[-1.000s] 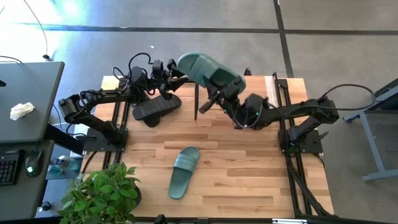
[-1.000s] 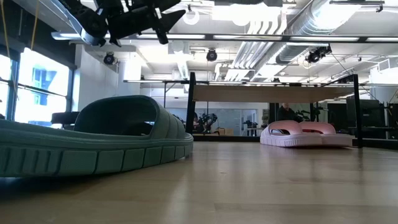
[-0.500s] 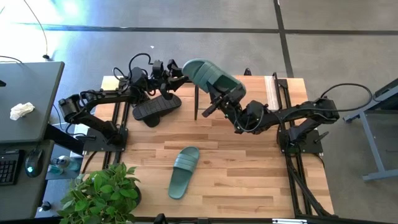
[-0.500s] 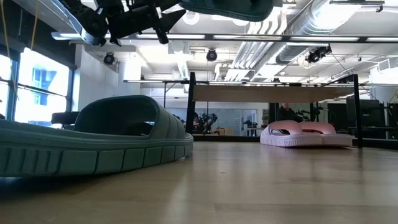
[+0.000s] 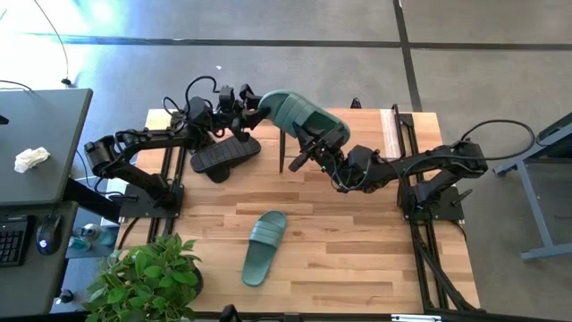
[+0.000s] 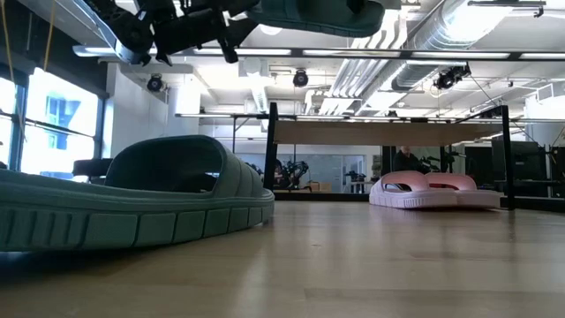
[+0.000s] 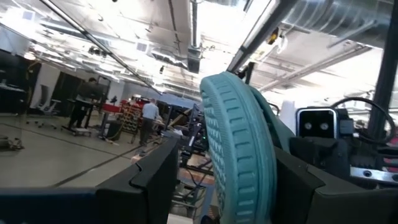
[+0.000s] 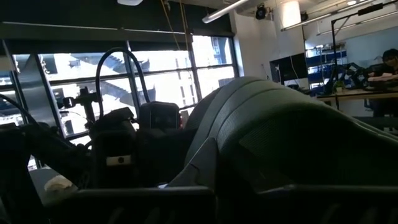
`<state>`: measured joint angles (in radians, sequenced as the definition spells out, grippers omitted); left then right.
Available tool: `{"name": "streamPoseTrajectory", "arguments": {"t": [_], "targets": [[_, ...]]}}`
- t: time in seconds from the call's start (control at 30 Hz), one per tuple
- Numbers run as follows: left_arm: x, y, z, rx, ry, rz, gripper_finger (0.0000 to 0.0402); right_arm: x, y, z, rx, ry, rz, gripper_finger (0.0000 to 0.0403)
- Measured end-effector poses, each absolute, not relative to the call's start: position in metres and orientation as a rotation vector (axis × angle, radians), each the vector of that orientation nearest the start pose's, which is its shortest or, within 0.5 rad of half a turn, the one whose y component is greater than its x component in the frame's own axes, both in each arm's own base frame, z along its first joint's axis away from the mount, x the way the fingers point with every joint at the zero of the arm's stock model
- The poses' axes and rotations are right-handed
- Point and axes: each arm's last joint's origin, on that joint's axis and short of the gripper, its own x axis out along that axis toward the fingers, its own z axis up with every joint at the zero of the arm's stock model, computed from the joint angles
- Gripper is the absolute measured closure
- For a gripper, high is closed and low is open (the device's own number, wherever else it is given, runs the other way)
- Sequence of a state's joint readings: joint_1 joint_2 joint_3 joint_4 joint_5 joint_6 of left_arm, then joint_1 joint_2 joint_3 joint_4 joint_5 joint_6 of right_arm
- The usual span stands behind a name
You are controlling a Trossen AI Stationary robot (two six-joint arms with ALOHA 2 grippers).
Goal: Pick and place slides into the shelf
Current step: Put the right green slide under the shelf
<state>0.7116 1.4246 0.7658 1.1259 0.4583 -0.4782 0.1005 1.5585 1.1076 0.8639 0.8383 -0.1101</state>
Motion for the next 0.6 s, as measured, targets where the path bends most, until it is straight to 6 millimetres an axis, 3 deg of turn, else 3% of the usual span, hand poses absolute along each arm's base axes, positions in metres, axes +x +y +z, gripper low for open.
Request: {"name": "streamPoseTrajectory", "arguments": {"t": [0.13,0.33,0.6], "targets": [[0.2321,0.1843,0.3044,-0.219,-0.450,0.182,0.0245,0.3440,0.0129,0.3489,0.088,-0.329,-0.746,0.0403],[0.2320,0.1849,0.3044,-0.221,-0.455,0.202,0.0370,0.3441,0.0127,0.3482,0.105,-0.328,-0.750,0.0403],[0.2327,0.1865,0.3015,-0.245,-0.437,0.231,0.0357,0.3439,0.0147,0.3440,0.152,-0.287,-0.757,0.0358]]}}
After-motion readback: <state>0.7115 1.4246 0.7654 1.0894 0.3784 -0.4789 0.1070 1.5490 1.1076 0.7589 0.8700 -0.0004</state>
